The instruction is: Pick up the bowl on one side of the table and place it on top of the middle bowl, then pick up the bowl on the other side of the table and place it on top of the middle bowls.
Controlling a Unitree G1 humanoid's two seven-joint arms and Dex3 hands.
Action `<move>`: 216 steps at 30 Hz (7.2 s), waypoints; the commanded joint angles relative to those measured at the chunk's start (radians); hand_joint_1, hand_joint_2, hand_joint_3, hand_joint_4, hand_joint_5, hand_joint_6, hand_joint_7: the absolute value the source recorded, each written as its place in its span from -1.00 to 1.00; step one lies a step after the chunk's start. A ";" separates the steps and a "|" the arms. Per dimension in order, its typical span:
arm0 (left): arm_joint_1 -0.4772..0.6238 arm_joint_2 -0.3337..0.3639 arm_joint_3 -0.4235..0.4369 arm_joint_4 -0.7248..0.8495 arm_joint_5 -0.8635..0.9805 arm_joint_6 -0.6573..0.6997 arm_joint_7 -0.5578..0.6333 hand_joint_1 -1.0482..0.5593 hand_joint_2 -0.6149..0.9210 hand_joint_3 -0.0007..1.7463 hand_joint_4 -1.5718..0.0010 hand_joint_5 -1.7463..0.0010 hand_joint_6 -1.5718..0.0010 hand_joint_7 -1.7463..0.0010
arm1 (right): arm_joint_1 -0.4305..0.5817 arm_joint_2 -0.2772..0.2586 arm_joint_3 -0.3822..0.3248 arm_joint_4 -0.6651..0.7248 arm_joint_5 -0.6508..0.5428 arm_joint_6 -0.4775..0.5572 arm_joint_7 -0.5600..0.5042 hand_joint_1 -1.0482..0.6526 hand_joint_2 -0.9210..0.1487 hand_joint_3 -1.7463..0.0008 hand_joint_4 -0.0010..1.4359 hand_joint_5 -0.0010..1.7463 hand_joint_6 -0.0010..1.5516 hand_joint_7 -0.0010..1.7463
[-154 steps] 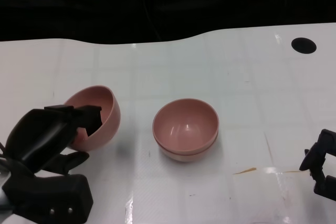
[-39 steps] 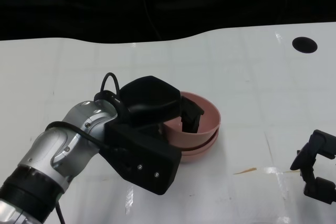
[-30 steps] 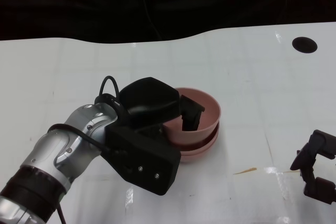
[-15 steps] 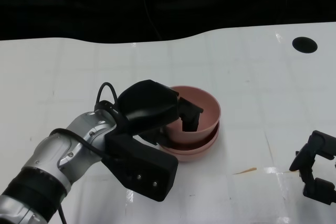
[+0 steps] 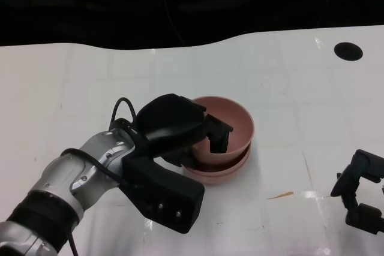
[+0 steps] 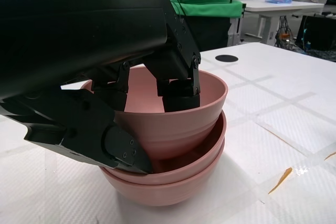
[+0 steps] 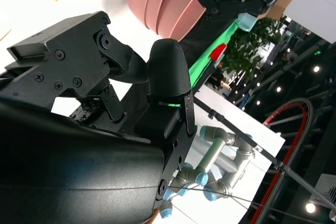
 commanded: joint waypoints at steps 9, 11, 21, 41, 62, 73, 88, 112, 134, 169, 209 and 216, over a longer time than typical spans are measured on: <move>0.009 -0.002 -0.015 -0.004 -0.005 -0.003 -0.003 0.23 1.00 -0.81 0.16 -1.00 0.16 -0.71 | 0.005 -0.008 -0.010 -0.011 0.010 0.003 -0.009 0.12 -0.36 -0.26 0.16 0.99 0.01 0.76; 0.013 -0.002 -0.015 -0.005 -0.010 -0.005 -0.006 0.23 1.00 -0.81 0.17 -1.00 0.18 -0.74 | 0.001 -0.008 -0.011 -0.006 0.010 -0.002 -0.010 0.12 -0.36 -0.26 0.16 0.99 0.01 0.76; 0.033 0.019 -0.013 -0.031 -0.007 -0.006 -0.006 0.22 1.00 -0.83 0.18 -1.00 0.24 -0.81 | 0.000 -0.008 -0.010 -0.003 0.012 0.004 -0.009 0.12 -0.35 -0.27 0.17 0.98 0.02 0.76; 0.071 0.036 -0.007 -0.129 0.046 0.126 0.018 -0.87 1.00 -0.46 -0.25 0.91 -0.22 0.99 | 0.000 -0.013 -0.010 0.002 0.021 -0.001 -0.003 0.11 -0.39 -0.23 0.16 0.98 0.01 0.76; 0.079 0.036 -0.007 -0.149 0.033 0.149 0.001 -0.94 1.00 -0.41 -0.24 0.98 -0.14 1.00 | -0.001 -0.013 -0.009 0.004 0.024 -0.006 -0.002 0.14 -0.36 -0.27 0.17 0.97 0.01 0.75; 0.079 0.036 -0.005 -0.148 0.030 0.143 0.008 -0.94 1.00 -0.41 -0.25 0.98 -0.14 1.00 | -0.004 -0.013 -0.011 0.008 0.016 -0.003 -0.007 0.13 -0.40 -0.22 0.18 0.96 0.02 0.75; 0.087 0.040 0.002 -0.166 0.029 0.145 0.012 -0.94 1.00 -0.41 -0.26 0.99 -0.14 1.00 | -0.006 -0.018 -0.016 0.014 0.007 -0.005 -0.011 0.13 -0.41 -0.21 0.16 0.97 0.02 0.75; 0.136 0.062 -0.002 -0.234 0.038 0.143 -0.009 -0.96 1.00 -0.41 0.44 1.00 0.23 1.00 | -0.008 -0.015 -0.018 0.013 0.007 -0.007 -0.017 0.10 -0.40 -0.22 0.19 0.95 0.01 0.76; 0.139 0.043 -0.099 -0.160 0.173 0.186 0.062 -0.93 1.00 -0.31 0.95 1.00 0.73 1.00 | -0.011 -0.015 -0.022 0.017 -0.002 -0.015 -0.027 0.10 -0.41 -0.21 0.18 0.96 0.02 0.75; 0.340 0.014 0.245 -0.360 -0.624 0.081 -0.184 -0.22 1.00 -0.92 -0.11 0.83 -0.02 0.93 | -0.012 -0.019 -0.026 0.022 -0.002 -0.015 -0.025 0.11 -0.44 -0.18 0.19 0.95 0.00 0.76; 0.687 -0.097 0.702 -0.333 -1.129 0.146 -0.466 0.30 0.59 0.40 0.00 -1.00 0.13 -0.93 | -0.027 -0.028 -0.034 0.056 -0.006 -0.019 -0.028 0.11 -0.41 -0.20 0.22 0.92 0.03 0.75; 0.666 -0.128 0.719 -0.238 -1.139 0.112 -0.490 0.31 0.57 0.45 -0.03 -1.00 0.13 -0.97 | -0.031 -0.035 -0.032 0.081 0.007 -0.031 -0.020 0.10 -0.39 -0.21 0.21 0.91 0.02 0.74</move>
